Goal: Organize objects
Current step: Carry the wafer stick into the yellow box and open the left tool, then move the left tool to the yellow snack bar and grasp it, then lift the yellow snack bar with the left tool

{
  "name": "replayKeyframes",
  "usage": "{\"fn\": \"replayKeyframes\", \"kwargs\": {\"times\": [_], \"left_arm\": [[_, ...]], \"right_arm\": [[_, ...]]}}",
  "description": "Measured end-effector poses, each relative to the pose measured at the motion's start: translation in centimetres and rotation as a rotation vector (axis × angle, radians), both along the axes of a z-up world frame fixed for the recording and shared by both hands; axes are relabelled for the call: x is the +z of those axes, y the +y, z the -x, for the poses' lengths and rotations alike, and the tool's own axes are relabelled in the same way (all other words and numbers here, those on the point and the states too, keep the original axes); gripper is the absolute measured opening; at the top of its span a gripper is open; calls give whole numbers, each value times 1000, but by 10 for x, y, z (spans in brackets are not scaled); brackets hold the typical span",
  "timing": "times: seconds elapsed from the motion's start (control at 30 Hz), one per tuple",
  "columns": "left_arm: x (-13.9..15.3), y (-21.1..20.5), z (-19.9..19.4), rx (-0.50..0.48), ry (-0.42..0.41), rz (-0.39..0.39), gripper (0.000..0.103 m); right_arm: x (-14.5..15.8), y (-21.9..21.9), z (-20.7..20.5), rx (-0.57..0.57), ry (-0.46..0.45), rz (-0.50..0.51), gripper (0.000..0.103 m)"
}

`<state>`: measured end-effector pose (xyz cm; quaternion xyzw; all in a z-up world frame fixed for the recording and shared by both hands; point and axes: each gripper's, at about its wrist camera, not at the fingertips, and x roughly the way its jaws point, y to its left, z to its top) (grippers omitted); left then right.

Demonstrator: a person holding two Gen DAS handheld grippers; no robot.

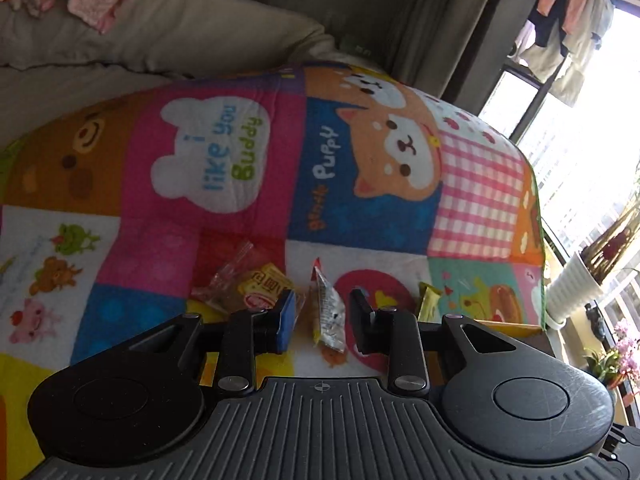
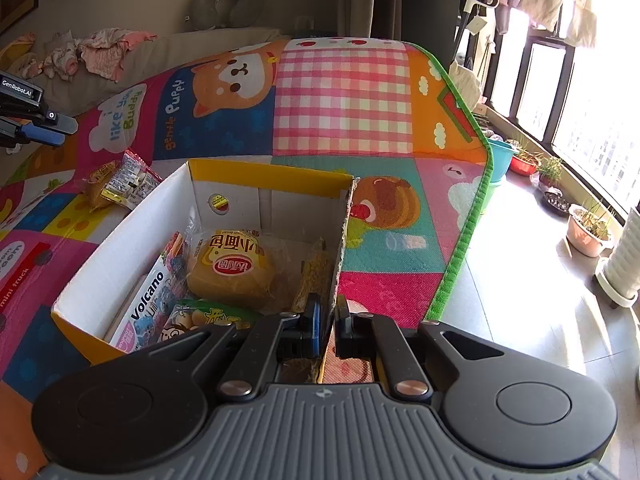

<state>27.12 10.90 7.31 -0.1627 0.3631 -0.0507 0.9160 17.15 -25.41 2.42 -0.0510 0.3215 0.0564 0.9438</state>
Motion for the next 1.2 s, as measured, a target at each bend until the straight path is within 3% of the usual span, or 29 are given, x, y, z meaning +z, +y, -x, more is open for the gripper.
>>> {"fn": "replayKeyframes", "kwargs": {"times": [0.13, 0.27, 0.3, 0.4, 0.43, 0.53, 0.6, 0.67, 0.77, 0.93, 1.1, 1.2], "left_arm": [[-7, -11, -7, -53, 19, -9, 32], [-26, -53, -23, -306, 62, 35, 32], [-29, -63, -26, -348, 51, 12, 32], [-39, -100, -27, -462, -49, -204, 32], [-44, -109, -30, -494, -58, -244, 32], [-56, -120, -40, -556, -10, -233, 32], [-64, -128, -44, -575, 7, -261, 32], [-70, -133, -51, -578, 17, -264, 21], [-78, -133, -64, -547, 35, -280, 25], [-80, -142, -78, -538, -2, -320, 24], [-86, -146, -94, -529, 42, -292, 26], [-84, -142, -84, -521, 47, -305, 26]], "right_arm": [[-1, 1, -1, -1, 5, 5, 7], [-2, 1, -2, 0, 12, 5, 7], [-2, 1, -2, 0, 14, 5, 7], [-4, 1, -4, 2, 24, 3, 7], [-5, 0, -4, 2, 26, 2, 7], [-5, -1, -4, 2, 30, -4, 7], [-5, -1, -4, 4, 31, -2, 7], [-5, -1, -5, 7, 33, 3, 7], [-5, 1, -6, 5, 33, 10, 9], [-5, 3, -7, 5, 37, 16, 10], [-4, 5, -7, 6, 41, 29, 13], [-3, 4, -7, 2, 42, 25, 13]]}}
